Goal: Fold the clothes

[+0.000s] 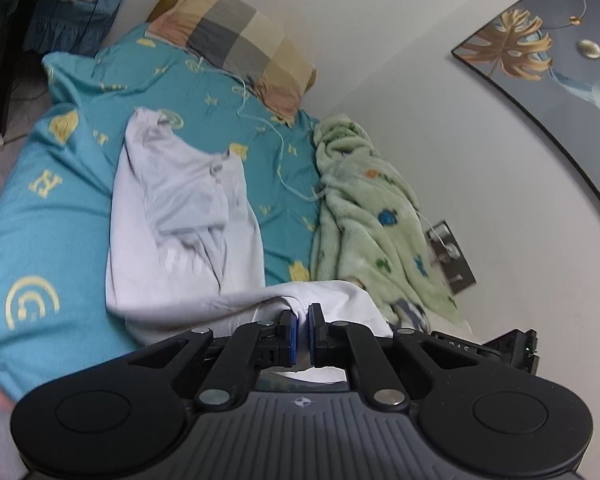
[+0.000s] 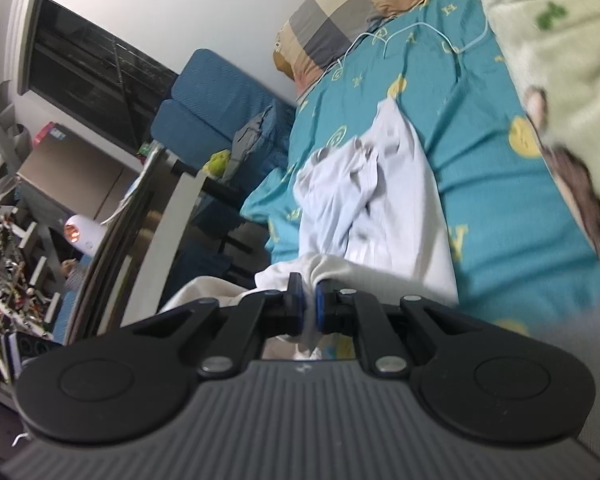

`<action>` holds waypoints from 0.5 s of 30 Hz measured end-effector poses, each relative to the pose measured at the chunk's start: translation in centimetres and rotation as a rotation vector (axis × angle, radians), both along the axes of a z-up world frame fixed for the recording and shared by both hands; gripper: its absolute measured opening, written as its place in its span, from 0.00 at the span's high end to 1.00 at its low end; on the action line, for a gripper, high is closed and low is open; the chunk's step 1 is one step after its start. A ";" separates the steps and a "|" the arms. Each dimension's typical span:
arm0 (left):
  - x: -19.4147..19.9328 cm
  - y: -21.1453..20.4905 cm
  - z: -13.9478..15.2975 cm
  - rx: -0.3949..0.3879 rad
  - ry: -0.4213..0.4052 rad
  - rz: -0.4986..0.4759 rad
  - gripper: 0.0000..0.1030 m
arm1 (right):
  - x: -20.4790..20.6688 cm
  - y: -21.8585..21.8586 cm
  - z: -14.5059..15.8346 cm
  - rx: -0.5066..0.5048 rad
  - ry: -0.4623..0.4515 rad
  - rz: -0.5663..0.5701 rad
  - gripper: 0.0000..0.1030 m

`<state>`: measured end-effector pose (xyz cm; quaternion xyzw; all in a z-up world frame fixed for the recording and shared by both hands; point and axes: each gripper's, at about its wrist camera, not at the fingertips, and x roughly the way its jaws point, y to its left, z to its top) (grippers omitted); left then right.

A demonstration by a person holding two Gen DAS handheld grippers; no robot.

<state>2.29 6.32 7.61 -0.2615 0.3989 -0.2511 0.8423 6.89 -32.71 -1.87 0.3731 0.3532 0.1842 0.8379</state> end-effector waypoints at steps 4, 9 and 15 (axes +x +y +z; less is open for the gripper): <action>6.0 -0.2 -1.6 0.024 -0.015 0.043 0.94 | 5.6 0.9 -0.9 -0.049 0.006 -0.008 0.90; 13.6 -0.1 -5.9 0.072 -0.018 0.086 0.94 | 12.4 1.9 -3.3 -0.123 0.032 -0.025 0.90; 20.7 -0.8 -12.8 0.174 0.029 0.104 0.93 | 18.0 3.3 -8.0 -0.239 0.056 -0.018 0.90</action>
